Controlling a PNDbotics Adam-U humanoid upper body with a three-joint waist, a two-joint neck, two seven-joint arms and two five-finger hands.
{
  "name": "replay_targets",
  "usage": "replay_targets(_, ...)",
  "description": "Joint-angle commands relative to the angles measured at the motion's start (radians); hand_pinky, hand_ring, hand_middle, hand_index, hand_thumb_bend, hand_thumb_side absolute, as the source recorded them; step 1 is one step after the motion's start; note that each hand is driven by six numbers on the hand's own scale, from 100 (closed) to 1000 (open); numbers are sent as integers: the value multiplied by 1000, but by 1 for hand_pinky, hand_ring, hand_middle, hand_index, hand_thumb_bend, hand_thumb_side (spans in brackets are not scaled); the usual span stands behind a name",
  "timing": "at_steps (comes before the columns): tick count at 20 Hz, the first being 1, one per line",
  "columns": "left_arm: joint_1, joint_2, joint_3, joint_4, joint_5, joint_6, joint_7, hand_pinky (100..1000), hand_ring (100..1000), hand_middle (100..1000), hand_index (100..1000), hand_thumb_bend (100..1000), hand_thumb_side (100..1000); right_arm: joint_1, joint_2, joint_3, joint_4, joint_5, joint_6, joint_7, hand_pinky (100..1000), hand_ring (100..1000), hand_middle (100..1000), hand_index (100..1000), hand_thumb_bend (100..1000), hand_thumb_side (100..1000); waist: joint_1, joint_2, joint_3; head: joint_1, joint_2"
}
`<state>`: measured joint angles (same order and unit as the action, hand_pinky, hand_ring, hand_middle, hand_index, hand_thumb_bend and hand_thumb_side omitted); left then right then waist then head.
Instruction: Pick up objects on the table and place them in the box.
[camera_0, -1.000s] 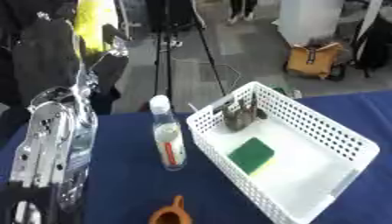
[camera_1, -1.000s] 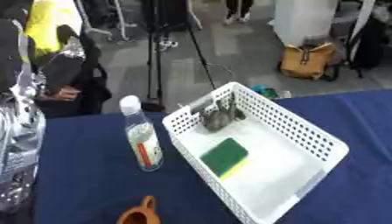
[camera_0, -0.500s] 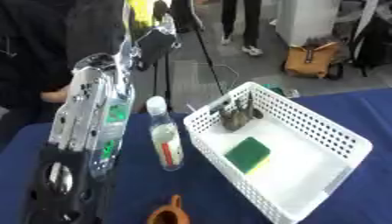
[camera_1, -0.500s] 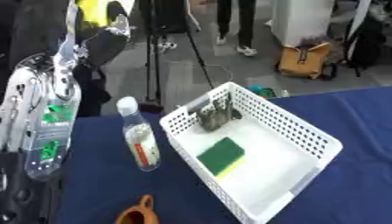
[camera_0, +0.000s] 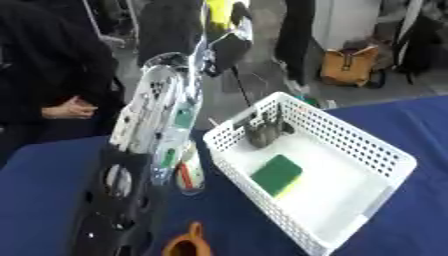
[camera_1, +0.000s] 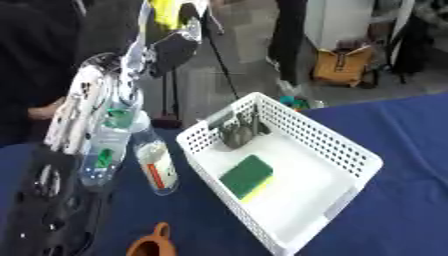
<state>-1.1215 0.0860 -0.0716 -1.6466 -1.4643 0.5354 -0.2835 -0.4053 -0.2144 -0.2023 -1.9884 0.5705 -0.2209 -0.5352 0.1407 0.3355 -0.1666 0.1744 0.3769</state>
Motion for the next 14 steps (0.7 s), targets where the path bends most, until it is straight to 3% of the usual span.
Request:
replay_targets(1, -45, -22, -10, 44, -37, -3, 20, 100, 163, 298, 709, 100, 472, -17, -3, 9, -12, -10, -6, 10, 625, 507, 489, 590, 100, 751, -6, -17, -11, 18, -6)
replay_targets(6, -56, -72, -20, 132, -154, 3, 36, 100, 165, 307, 715, 100, 450, -38, 3, 18, -12, -19, -14, 17, 625, 507, 489, 590, 100, 751, -1, -1, -47, 49, -25)
replay_targets(14, -41, -121, -42, 210, -222, -14, 44, 100, 165, 308, 715, 100, 432, -53, 10, 21, -12, -25, -20, 20, 625, 507, 489, 590, 100, 751, 1, 12, -66, 60, -41)
